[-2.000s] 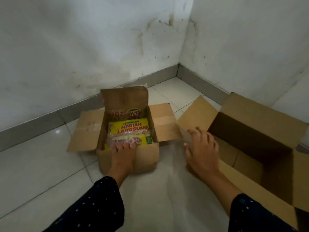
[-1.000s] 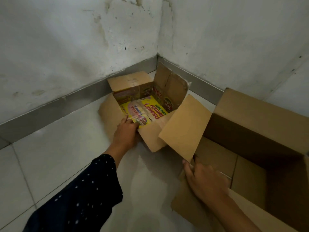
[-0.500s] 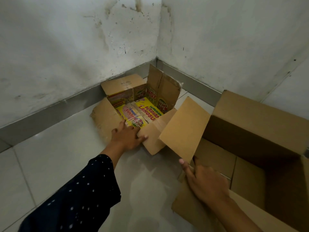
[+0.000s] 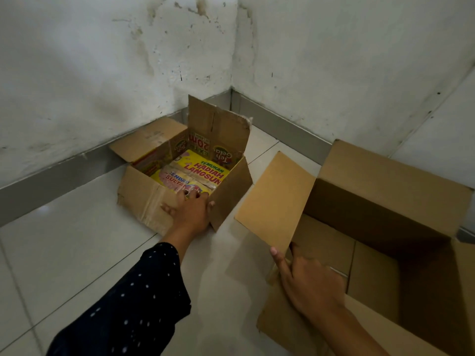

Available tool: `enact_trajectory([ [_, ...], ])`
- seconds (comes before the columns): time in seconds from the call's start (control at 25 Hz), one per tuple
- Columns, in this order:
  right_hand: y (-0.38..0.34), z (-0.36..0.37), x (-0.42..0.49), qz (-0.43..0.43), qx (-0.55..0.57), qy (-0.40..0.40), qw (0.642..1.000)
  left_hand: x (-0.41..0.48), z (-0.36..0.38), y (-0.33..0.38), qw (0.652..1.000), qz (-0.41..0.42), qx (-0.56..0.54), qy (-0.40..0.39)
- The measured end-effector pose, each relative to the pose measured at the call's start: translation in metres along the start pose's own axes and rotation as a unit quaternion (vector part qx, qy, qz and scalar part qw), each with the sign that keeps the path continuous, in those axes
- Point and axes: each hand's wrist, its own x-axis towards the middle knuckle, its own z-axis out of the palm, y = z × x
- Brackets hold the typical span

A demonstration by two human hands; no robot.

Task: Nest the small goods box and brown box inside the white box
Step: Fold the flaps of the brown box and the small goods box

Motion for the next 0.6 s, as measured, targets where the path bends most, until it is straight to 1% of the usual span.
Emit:
enact_trajectory([
  [0.04,0.0,0.001,0.0,0.0,-0.002,0.002,1.0,0.002,-0.002,-0.002,1.0,0.014,0.0,-0.022],
  [0.12,0.001,0.002,0.0,0.0,-0.004,0.001,1.0,0.003,-0.007,-0.005,0.998,0.015,-0.005,-0.056],
  [0.2,0.001,0.0,0.001,0.002,0.01,-0.024,1.0,-0.004,-0.013,-0.002,0.998,0.013,0.009,-0.066],
  [0.24,0.001,-0.003,0.001,0.004,0.027,-0.046,0.999,-0.01,-0.017,0.001,0.998,0.022,0.023,-0.048],
  [0.28,0.001,-0.007,0.001,0.01,0.042,-0.073,0.996,-0.017,-0.021,0.006,0.999,0.036,0.03,-0.013],
  [0.36,0.005,-0.023,0.0,0.027,0.065,-0.102,0.992,-0.031,-0.031,0.022,0.994,0.077,-0.002,0.078],
  [0.44,0.02,-0.045,-0.006,0.043,0.068,-0.072,0.994,-0.045,-0.048,0.048,0.98,0.12,-0.081,0.138],
  [0.52,0.045,-0.069,-0.016,0.056,0.056,-0.018,0.997,-0.059,-0.067,0.078,0.967,0.154,-0.152,0.137],
  [0.6,0.075,-0.092,-0.028,0.067,0.038,0.023,0.997,-0.07,-0.078,0.106,0.963,0.184,-0.145,0.134],
])
